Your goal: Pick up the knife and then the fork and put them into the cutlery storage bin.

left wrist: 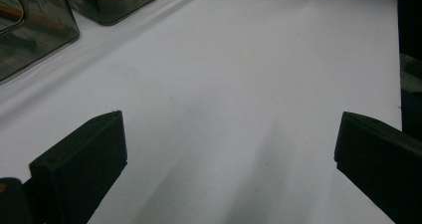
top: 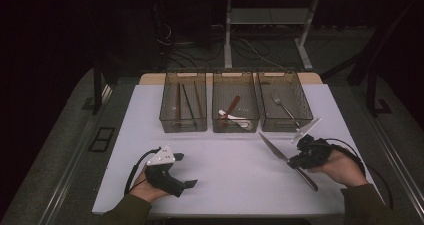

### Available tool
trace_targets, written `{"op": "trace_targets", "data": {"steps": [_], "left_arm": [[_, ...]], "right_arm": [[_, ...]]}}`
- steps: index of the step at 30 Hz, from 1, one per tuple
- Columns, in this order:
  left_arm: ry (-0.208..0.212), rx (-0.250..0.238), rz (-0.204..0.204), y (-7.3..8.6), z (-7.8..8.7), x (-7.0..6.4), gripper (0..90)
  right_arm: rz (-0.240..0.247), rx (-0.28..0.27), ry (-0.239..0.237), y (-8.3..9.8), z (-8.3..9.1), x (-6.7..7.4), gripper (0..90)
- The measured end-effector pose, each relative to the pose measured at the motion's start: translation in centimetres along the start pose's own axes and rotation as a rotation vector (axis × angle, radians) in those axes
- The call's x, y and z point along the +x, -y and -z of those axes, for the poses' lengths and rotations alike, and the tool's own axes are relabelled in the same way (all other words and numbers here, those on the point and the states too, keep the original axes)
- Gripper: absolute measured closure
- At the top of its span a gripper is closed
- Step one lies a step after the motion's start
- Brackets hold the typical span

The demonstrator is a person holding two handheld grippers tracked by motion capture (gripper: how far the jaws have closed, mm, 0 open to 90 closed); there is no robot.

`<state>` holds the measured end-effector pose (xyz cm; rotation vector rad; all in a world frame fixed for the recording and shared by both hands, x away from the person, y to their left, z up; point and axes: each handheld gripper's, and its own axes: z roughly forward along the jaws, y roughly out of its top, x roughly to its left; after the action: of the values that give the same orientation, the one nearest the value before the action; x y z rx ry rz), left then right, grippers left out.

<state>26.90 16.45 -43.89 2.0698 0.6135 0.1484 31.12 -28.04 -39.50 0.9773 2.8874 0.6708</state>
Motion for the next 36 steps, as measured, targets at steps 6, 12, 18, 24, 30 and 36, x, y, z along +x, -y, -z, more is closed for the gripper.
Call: {"op": "trace_targets", "data": {"steps": [6,12,18,24,30,36], "left_arm": [[0.000,-0.003,0.003,0.0,0.0,-0.1,0.0],[-0.003,-0.004,0.001,0.0,0.0,0.0,0.0],[-0.002,0.000,0.001,0.0,0.0,0.0,0.0],[-0.001,-0.004,0.006,0.0,0.0,0.1,0.0],[0.001,-0.007,0.006,0.0,0.0,0.1,0.0],[0.004,-0.012,-0.001,0.0,0.0,0.3,0.0]], "right_arm": [[-0.068,-0.130,-0.012,0.7,1.2,-1.1,81.1],[-0.146,-0.272,0.011,0.9,3.3,-2.6,81.1],[-0.194,-0.395,0.072,0.2,5.6,-4.3,81.1],[-0.236,-0.504,0.129,-1.5,7.6,-5.8,81.0],[-0.284,-0.575,0.192,-3.5,9.0,-7.7,81.1],[-0.315,-0.600,0.250,-5.8,9.7,-9.8,81.0]]}}
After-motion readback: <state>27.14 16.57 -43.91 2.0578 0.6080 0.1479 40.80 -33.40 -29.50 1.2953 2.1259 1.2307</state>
